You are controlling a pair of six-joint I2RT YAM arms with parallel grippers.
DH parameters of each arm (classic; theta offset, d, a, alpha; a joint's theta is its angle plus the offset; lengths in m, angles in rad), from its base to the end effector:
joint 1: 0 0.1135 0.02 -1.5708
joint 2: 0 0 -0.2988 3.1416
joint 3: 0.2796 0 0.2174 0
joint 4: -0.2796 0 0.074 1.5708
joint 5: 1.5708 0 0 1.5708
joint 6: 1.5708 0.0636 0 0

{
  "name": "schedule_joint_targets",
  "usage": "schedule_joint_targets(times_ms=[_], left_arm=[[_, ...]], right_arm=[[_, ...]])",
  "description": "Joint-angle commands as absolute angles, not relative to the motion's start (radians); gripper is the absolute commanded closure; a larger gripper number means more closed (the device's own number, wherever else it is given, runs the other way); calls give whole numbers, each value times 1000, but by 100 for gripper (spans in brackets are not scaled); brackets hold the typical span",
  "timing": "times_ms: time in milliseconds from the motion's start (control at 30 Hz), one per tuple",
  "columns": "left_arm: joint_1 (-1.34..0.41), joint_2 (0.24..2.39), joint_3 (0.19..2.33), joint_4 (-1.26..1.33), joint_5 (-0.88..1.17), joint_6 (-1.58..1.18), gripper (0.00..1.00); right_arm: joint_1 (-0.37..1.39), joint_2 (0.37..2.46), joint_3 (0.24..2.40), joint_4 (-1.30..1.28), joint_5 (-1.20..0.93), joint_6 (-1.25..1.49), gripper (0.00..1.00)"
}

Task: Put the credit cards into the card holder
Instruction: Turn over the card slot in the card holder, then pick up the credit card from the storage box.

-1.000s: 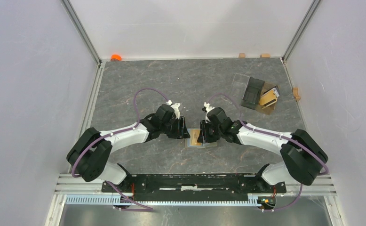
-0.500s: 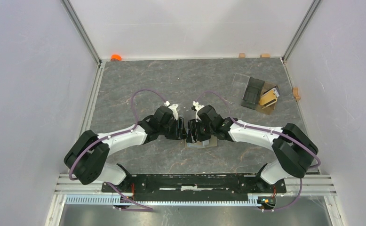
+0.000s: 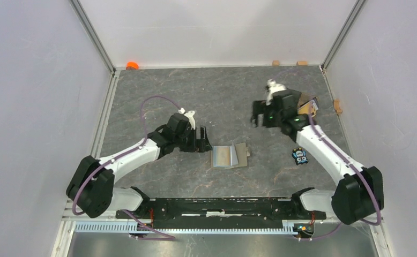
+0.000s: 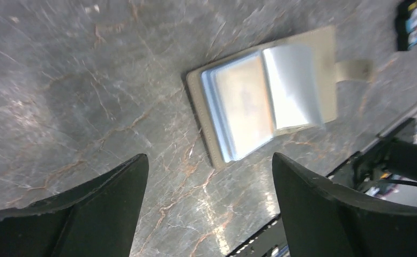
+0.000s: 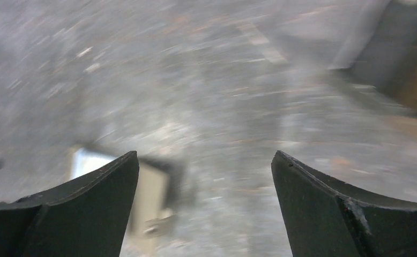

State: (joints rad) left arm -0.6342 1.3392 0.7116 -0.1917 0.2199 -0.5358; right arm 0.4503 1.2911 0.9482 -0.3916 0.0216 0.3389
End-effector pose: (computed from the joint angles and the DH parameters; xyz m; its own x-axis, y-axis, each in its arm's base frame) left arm 0.1921 -0.1585 0.2308 -0.8626 0.0160 -0.5057 0.2999 0.8211 -0.4856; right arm 0.2316 0.1104 0.2947 -0.7089 0.0265 -0.7048 -0.1962 0.9525 0.2331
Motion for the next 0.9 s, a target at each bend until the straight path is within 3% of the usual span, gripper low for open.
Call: schedule_joint_targets(times_ms=[0, 200, 367, 867], left_arm=[[-566, 1246, 828, -273, 313, -475, 7], [-497, 1206, 1030, -521, 263, -290, 0], [-462, 1221, 1046, -552, 187, -203, 0], [-402, 1285, 1029, -531, 249, -219, 0]], right_arm=[[213, 1256, 1016, -439, 123, 148, 2], [-64, 1406, 1120, -419, 108, 44, 2], [-248, 1529, 1155, -365, -29, 14, 2], [-332, 1874, 1396, -436, -101, -81, 7]])
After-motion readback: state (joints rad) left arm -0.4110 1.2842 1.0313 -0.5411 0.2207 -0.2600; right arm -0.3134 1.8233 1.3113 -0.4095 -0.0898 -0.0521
